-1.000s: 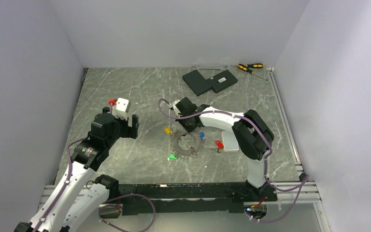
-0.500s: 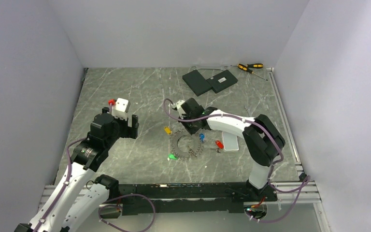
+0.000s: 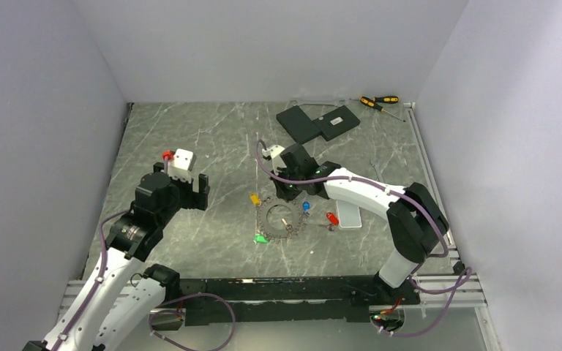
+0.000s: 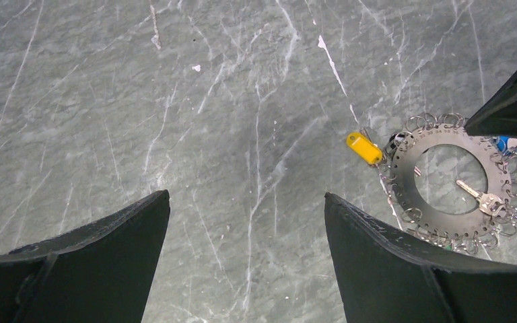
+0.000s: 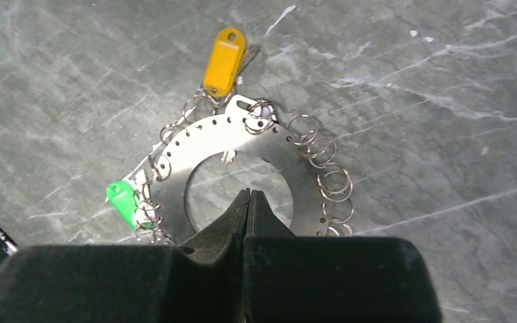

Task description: Put the keys on the keyring

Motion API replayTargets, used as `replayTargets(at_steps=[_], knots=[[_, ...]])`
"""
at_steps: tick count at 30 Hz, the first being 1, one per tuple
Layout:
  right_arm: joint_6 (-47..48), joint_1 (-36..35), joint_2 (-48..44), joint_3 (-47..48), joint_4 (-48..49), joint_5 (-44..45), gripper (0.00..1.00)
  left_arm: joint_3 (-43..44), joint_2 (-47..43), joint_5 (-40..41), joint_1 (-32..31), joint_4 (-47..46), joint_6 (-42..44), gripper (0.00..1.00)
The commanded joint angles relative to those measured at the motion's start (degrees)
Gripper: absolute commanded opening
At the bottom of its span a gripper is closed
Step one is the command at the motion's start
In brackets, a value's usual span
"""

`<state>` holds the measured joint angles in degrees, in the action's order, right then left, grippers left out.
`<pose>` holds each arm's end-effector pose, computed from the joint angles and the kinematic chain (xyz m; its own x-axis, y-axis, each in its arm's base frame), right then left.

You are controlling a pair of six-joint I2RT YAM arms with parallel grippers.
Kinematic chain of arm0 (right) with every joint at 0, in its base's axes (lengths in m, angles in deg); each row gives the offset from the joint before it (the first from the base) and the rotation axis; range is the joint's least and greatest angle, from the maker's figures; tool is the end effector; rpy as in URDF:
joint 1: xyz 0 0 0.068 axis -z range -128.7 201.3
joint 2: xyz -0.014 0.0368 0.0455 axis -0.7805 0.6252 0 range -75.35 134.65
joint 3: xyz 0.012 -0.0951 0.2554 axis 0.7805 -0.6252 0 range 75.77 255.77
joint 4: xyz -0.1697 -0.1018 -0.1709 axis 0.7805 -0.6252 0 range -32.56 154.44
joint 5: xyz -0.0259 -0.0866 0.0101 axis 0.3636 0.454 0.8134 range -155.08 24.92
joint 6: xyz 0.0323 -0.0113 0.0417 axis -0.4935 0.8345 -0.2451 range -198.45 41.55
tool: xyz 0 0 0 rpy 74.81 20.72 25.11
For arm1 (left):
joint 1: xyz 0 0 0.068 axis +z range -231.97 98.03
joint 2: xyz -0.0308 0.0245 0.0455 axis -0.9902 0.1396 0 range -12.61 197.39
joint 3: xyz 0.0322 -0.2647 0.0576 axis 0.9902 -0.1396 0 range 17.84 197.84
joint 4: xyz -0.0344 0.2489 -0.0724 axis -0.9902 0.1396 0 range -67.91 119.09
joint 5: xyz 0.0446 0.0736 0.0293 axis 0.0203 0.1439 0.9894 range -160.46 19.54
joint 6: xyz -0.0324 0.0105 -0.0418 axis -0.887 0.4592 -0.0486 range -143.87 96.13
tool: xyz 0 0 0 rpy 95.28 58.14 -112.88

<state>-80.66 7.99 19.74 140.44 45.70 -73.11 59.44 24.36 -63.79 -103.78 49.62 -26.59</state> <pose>0.2560 0.2482 0.2215 -0.5790 -0.4931 -0.6493 -0.7238 0.6774 0.1310 0.1400 -0.0515 0.3093 -0.3736 0.0987 -0.9223 0.2521 0.9677 0.0015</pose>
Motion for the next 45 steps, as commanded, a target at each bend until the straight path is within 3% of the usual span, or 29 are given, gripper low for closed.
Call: replayTargets(at_steps=[1, 4, 6, 9, 18, 30, 45], knots=[[-1.3, 0.2, -2.4, -0.7, 2.1, -3.4, 0.0, 2.1, -0.9, -0.9, 0.3, -0.7, -0.4, 0.89], [-0.4, 0.2, -1.3, -0.1, 0.9, -0.4, 0.03, 2.1, -1.0, -1.1, 0.3, -0.7, -0.4, 0.89], [0.5, 0.3, 0.3, 0.6, 0.0, 3.3, 0.15, 2.1, -1.0, -1.2, 0.3, -0.6, -0.4, 0.89], [1.5, 0.2, 3.3, 2.3, -1.3, 5.8, 0.25, 2.1, -1.0, -1.3, 0.3, -0.7, -0.4, 0.89], [0.8, 0.2, 7.2, 3.5, -1.7, 9.0, 0.39, 2.0, -1.1, -1.4, 0.3, -0.8, -0.4, 0.89], [4.6, 0.2, 11.2, 5.7, -1.9, 11.6, 0.39, 1.9, -0.7, -1.9, 0.3, -1.0, -0.4, 0.9], [5.5, 0.2, 14.7, 8.0, -0.4, 11.1, 0.31, 1.9, 0.1, -1.8, 0.3, -1.2, -0.3, 0.89]])
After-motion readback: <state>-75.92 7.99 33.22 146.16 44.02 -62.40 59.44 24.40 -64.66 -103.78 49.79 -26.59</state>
